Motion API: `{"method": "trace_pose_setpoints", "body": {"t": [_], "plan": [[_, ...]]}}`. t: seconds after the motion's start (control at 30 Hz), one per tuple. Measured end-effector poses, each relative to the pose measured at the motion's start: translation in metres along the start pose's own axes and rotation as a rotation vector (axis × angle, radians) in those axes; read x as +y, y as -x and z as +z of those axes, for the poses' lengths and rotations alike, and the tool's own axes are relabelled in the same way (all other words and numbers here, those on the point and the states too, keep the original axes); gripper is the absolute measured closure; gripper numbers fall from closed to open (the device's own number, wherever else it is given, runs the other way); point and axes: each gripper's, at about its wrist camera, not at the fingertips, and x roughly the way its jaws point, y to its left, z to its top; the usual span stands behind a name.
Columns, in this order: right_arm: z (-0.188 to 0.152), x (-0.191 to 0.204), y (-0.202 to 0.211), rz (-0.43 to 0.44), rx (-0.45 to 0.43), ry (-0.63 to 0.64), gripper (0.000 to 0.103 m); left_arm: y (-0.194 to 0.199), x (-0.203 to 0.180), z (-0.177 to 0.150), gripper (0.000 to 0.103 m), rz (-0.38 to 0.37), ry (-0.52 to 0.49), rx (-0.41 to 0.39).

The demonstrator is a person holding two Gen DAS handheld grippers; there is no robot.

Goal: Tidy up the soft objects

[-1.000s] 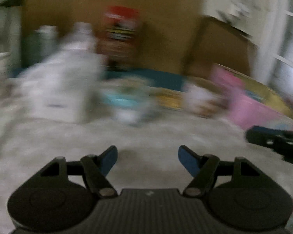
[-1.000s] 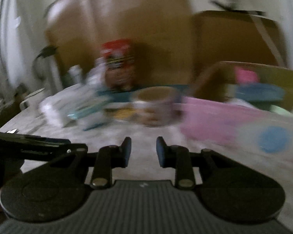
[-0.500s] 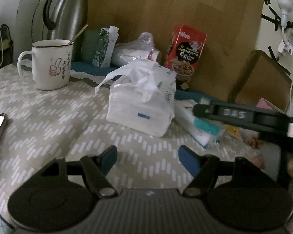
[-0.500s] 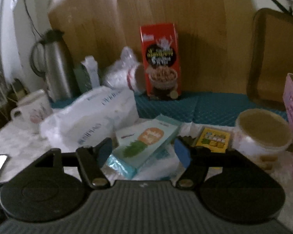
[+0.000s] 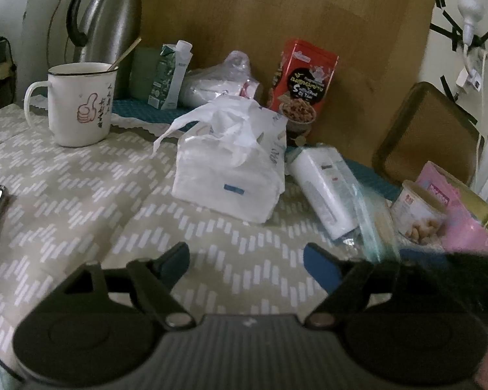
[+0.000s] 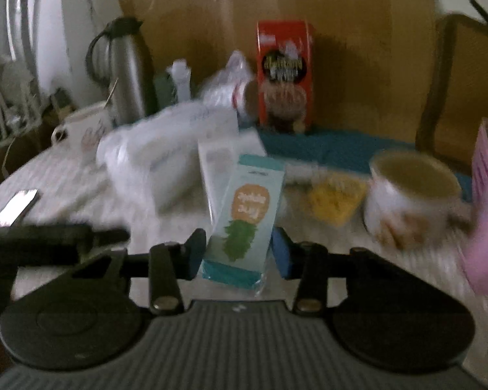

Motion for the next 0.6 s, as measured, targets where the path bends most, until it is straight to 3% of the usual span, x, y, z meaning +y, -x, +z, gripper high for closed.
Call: {"method": "trace_pose_setpoints", "body": {"t": [0.17, 0.27, 0.37, 0.5, 0.53, 0.6], "plan": [[-0.032, -0.018, 0.047, 0.069, 0.058, 0.085, 0.058, -0.002, -0.004, 0.001, 0.014, -0.010, -0.028, 0.016], [-0.049, -0.030, 0.076, 0.047, 0.055, 0.144, 0.057, -0.004, -0.012, 0.000, 0.013, -0.026, -0.068, 0.036], [-0.065, -0.047, 0.098, -0.047, 0.029, 0.168, 0.053, -0.005, -0.028, -0.005, 0.013, -0.046, -0.113, 0.055], [-0.082, -0.080, 0.114, -0.302, -0.039, 0.097, 0.052, -0.007, -0.057, -0.011, 0.014, -0.155, -0.133, 0.108], [-0.085, -0.091, 0.118, -0.335, -0.048, 0.044, 0.052, -0.008, -0.068, -0.013, 0.014, -0.194, -0.143, 0.126], [-0.091, -0.107, 0.127, -0.305, -0.079, -0.041, 0.052, -0.010, -0.087, -0.014, 0.014, -0.257, -0.157, 0.160]]}}
